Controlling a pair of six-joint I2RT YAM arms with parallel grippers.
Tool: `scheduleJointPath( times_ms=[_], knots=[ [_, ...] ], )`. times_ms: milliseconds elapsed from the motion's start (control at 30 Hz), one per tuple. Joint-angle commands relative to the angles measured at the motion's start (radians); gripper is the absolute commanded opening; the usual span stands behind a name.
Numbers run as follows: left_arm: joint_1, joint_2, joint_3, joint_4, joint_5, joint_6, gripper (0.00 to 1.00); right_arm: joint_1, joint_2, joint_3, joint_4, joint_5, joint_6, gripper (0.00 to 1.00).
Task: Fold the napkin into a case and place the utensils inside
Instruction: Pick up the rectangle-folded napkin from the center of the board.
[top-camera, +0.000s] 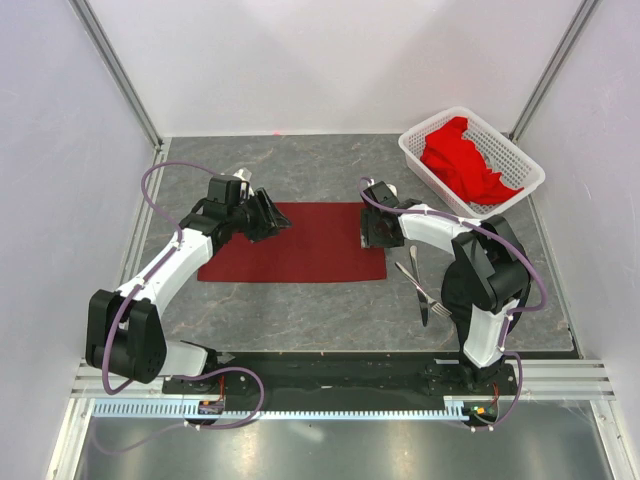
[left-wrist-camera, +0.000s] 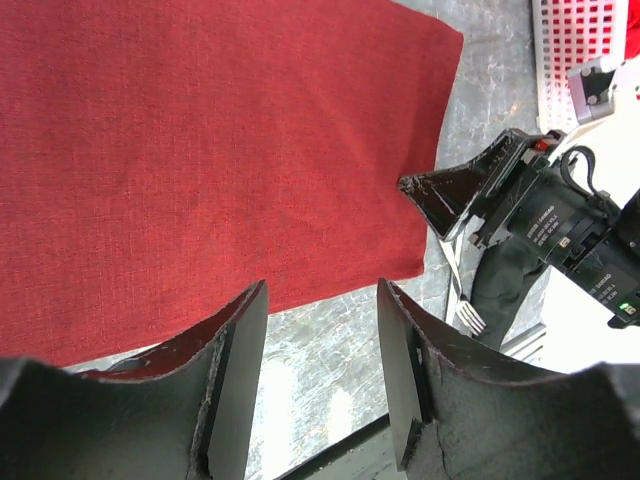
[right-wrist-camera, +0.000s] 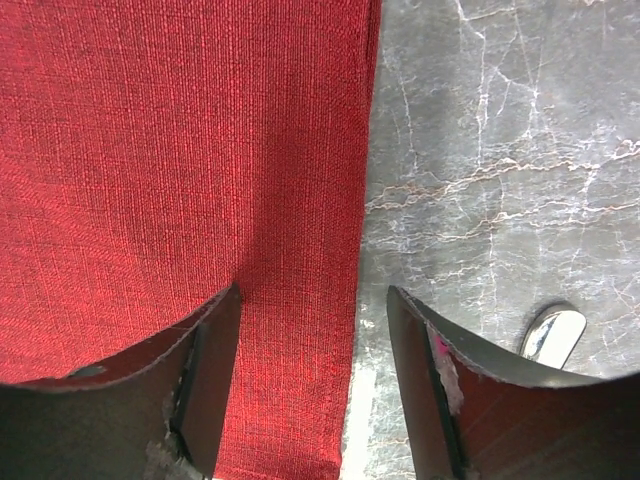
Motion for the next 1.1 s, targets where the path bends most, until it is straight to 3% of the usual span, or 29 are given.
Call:
scheduleJointPath(
  times_ms=[0,367,600,733,800,1067],
  knots=[
    [-0.007,-0.018,-0.02,0.034,-0.022,0.014,0.54,0.017,0.028,0.016,0.023,0.031,0.03,0.65],
    [-0.007,-0.061,-0.008,0.031,-0.013,0.021,0.55,0.04,0.06,-0.054,0.069,0.063,0.062,0.52],
    [-0.006,-0.067,-0.017,0.014,-0.022,0.03,0.54,0.04,0.053,-0.08,0.122,0.038,-0.016,0.26],
    [-0.006,-0.057,-0.027,0.014,-0.017,0.027,0.54,0.039,0.051,-0.074,0.126,0.017,-0.061,0.17],
    [-0.007,-0.052,-0.025,0.013,-0.017,0.024,0.54,0.037,0.039,-0.076,0.126,0.031,-0.084,0.0],
    [-0.007,0.032,-0.016,0.032,-0.016,0.002,0.54,-0.029,-0.087,-0.117,0.118,0.014,-0.159,0.0]
  ],
)
